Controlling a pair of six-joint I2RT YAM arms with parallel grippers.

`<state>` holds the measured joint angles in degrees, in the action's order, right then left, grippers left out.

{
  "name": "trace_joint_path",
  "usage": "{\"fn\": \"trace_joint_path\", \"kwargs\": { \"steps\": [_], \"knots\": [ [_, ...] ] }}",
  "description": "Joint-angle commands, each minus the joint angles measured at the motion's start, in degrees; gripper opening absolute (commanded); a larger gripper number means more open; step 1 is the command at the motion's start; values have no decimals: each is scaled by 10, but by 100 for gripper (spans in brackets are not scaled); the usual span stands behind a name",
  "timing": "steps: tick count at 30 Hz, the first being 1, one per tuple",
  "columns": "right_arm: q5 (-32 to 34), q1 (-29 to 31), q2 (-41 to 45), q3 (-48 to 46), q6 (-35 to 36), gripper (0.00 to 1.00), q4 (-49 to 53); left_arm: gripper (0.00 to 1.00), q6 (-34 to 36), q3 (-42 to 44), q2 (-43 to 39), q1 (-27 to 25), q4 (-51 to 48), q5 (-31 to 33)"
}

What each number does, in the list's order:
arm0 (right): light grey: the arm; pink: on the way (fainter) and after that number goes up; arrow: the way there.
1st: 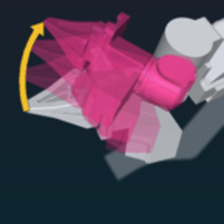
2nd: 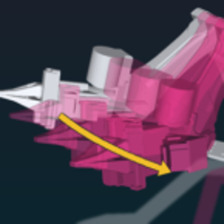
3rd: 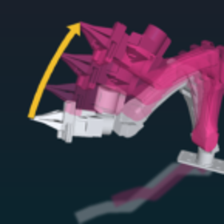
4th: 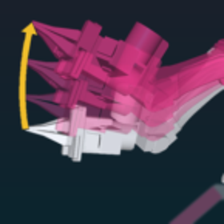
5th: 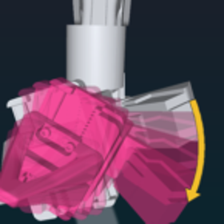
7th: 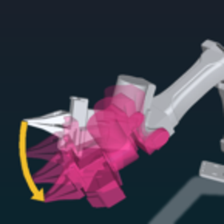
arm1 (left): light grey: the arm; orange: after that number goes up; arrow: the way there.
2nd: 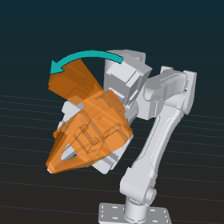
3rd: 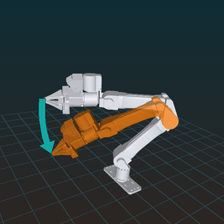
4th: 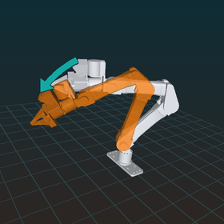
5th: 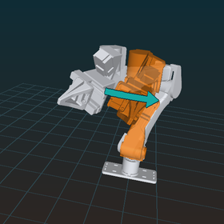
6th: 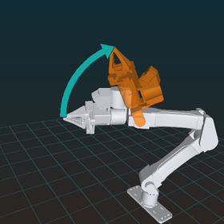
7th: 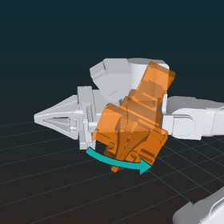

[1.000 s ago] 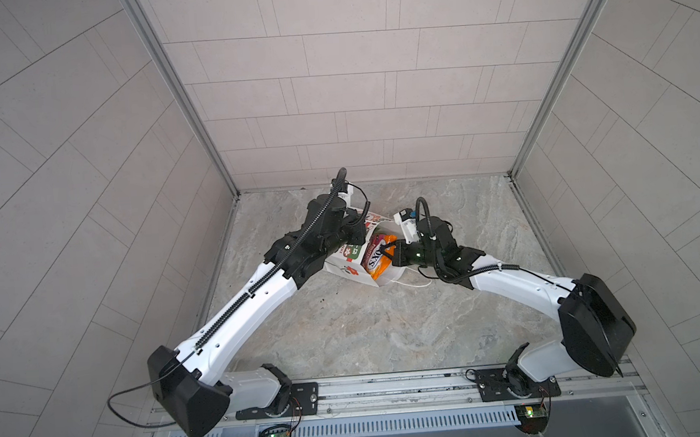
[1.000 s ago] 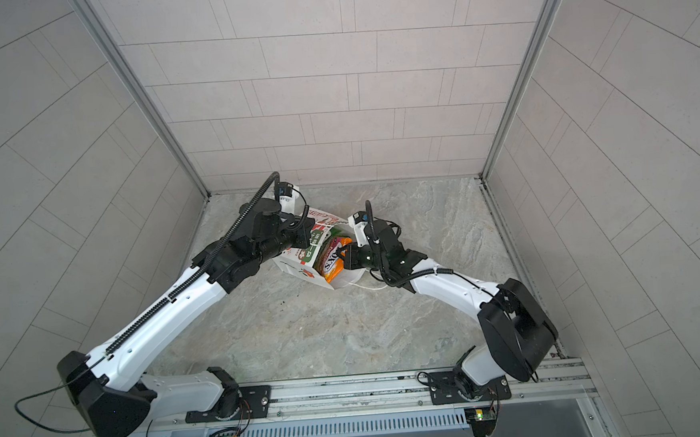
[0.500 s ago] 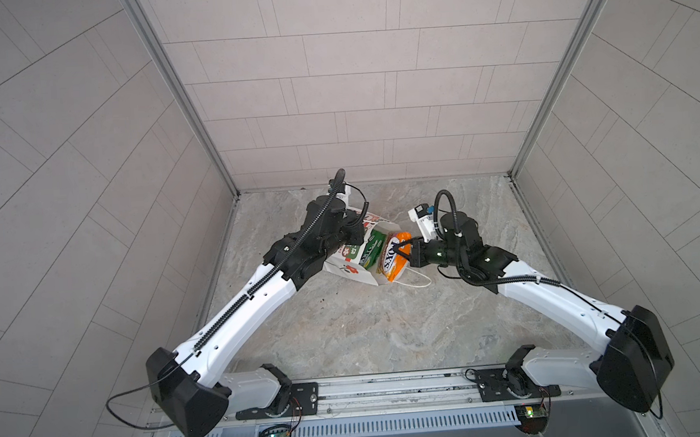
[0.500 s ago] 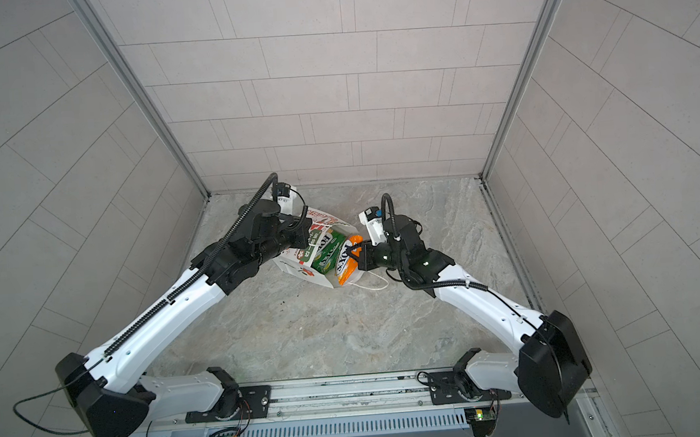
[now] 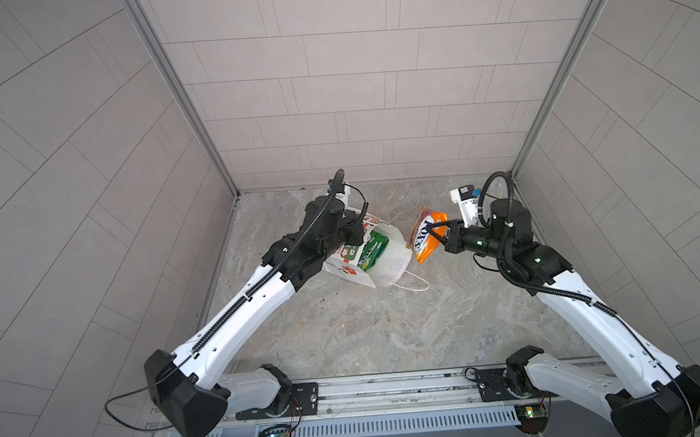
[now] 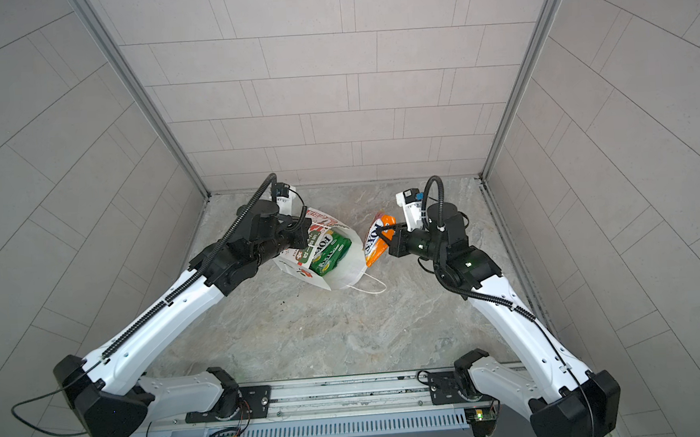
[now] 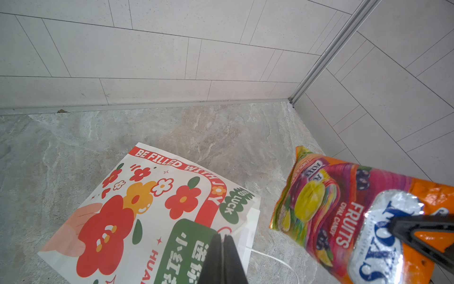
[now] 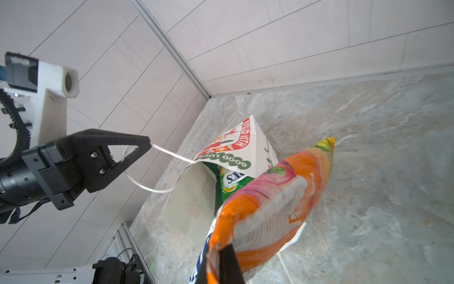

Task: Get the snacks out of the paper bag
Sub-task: 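Pull the orange packet out of the bag with the right gripper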

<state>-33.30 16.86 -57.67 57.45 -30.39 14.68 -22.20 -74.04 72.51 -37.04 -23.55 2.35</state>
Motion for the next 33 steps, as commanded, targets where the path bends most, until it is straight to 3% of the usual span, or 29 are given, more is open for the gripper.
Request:
{"fn": "trace_joint_path", "kwargs": {
  "steps": [1,7,17,24,33],
  "knots": [
    [-31,-36,17,21,12,0,3,0,10,7,-18,-1,-4,0],
    [-32,-92,-26,31,26,0,6,0,10,10,-26,-1,-3,-12],
    [1,-108,-187,71,41,0,-60,0,7,16,-33,-2,7,-33],
    [-26,-109,-316,112,12,0,-130,0,-4,16,-29,-2,19,-47],
    [-110,-110,-471,201,-33,0,-199,0,-6,14,-29,-2,22,-48]
  ]
}}
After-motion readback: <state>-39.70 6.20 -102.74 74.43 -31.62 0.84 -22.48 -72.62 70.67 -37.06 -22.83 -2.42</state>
